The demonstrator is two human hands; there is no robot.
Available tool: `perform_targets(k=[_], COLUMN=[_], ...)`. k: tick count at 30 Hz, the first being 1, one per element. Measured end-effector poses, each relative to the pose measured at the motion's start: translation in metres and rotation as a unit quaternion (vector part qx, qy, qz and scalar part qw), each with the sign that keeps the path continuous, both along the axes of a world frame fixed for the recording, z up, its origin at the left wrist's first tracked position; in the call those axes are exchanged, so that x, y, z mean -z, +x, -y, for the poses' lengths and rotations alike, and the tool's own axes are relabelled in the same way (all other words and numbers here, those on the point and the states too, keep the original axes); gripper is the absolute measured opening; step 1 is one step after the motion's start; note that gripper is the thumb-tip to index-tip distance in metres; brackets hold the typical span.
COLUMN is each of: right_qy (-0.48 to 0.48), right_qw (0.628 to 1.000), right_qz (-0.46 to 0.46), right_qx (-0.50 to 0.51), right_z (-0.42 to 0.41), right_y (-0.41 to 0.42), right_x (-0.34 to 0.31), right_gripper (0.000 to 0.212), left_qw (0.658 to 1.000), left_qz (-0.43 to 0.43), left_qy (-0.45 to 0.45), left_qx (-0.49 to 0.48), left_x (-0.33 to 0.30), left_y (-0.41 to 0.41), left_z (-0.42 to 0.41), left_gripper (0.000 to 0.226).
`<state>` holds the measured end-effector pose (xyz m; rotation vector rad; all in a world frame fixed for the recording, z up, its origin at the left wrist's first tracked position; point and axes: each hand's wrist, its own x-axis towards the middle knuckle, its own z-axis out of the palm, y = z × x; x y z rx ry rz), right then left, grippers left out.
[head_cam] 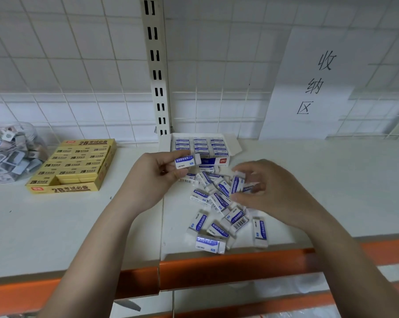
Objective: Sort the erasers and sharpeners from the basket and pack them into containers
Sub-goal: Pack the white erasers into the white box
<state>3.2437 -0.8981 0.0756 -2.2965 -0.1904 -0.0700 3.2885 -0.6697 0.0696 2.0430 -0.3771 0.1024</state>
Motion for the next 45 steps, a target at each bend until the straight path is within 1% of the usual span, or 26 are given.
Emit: perform_targets(k=[2, 3, 4, 8, 10, 12, 14, 15, 18, 20, 22, 24, 27, 29, 31, 33, 36, 38, 43, 45], right_qy=[0.132, 0.176, 0.2, 0.238, 0.239, 0.241, 0.256, 0.257, 0.242, 0.233, 0.21, 0.153, 0.03, -0.024, -0.069, -0.105, -0.1, -0.104, -0.116, -0.131], right_qw=[0.991, 0.984, 0.979, 0.971, 0.971, 0.97, 0.965, 0.965, 0.969, 0.97, 0.975, 0.987, 0.998, 0.997, 0.994, 0.991, 0.99, 0.989, 0.99, 0.989], right_qz=[-0.01, -0.013, -0.012, -0.009, -0.013, -0.025, -0.032, -0.034, -0.037, -0.041, -0.044, -0.047, -0.056, -0.074, -0.085, -0.085, -0.097, -0.104, -0.082, -0.066], right_qx=[0.029, 0.036, 0.042, 0.031, 0.03, 0.033, 0.038, 0.038, 0.04, 0.049, 0.049, 0.034, 0.005, -0.007, -0.012, -0.019, -0.018, -0.018, -0.025, -0.019], right_z=[-0.002, -0.004, -0.005, -0.01, -0.01, -0.011, -0.012, -0.013, -0.013, -0.011, -0.009, -0.008, -0.011, -0.016, -0.022, -0.027, -0.031, -0.033, -0.041, -0.043], right_y=[-0.002, -0.003, -0.002, 0.0, 0.002, 0.004, 0.007, 0.008, 0.017, 0.029, 0.045, 0.062, 0.088, 0.101, 0.111, 0.118, 0.126, 0.128, 0.131, 0.132], right_x=[0.001, 0.001, 0.002, 0.002, 0.0, 0.0, -0.001, -0.001, -0.006, -0.01, -0.016, -0.024, -0.034, -0.036, -0.034, -0.03, -0.022, -0.018, -0.011, -0.007], right_gripper=[0.041, 0.044, 0.046, 0.046, 0.046, 0.045, 0.034, 0.028, 0.018, 0.016, 0.017, 0.024, 0.031, 0.028, 0.018, 0.017, 0.016, 0.015, 0.016, 0.016], left_qw=[1.0, 0.999, 0.999, 0.997, 0.996, 0.991, 0.981, 0.976, 0.971, 0.97, 0.963, 0.963, 0.971, 0.973, 0.975, 0.975, 0.969, 0.968, 0.972, 0.968], left_qz=[0.007, 0.009, 0.009, 0.004, -0.008, -0.025, -0.052, -0.063, -0.081, -0.09, -0.103, -0.102, -0.086, -0.085, -0.086, -0.088, -0.1, -0.1, -0.077, -0.081], left_qy=[-0.013, -0.03, -0.047, -0.072, -0.085, -0.128, -0.186, -0.206, -0.222, -0.227, -0.25, -0.249, -0.223, -0.21, -0.2, -0.197, -0.212, -0.214, -0.199, -0.216], left_qx=[-0.008, -0.012, -0.017, -0.013, -0.007, -0.002, 0.012, 0.021, 0.023, 0.01, -0.007, -0.018, -0.031, -0.039, -0.046, -0.055, -0.08, -0.084, -0.093, -0.099], left_x=[0.0, 0.001, 0.002, 0.003, 0.003, 0.002, 0.001, 0.002, 0.006, 0.007, 0.008, 0.006, 0.006, 0.007, 0.008, 0.011, 0.014, 0.014, 0.009, 0.009], left_y=[-0.002, -0.004, -0.005, -0.016, -0.018, -0.021, -0.025, -0.026, -0.027, -0.027, -0.026, -0.026, -0.028, -0.029, -0.031, -0.031, -0.031, -0.031, -0.034, -0.034], left_z=[-0.002, -0.003, -0.003, -0.002, -0.001, 0.003, 0.006, 0.007, 0.006, 0.004, 0.002, 0.001, -0.001, -0.002, -0.004, -0.006, -0.011, -0.014, -0.016, -0.016], left_gripper=[0.037, 0.037, 0.039, 0.04, 0.041, 0.035, 0.024, 0.024, 0.033, 0.026, 0.02, 0.022, 0.027, 0.031, 0.032, 0.027, 0.013, 0.01, 0.027, 0.031])
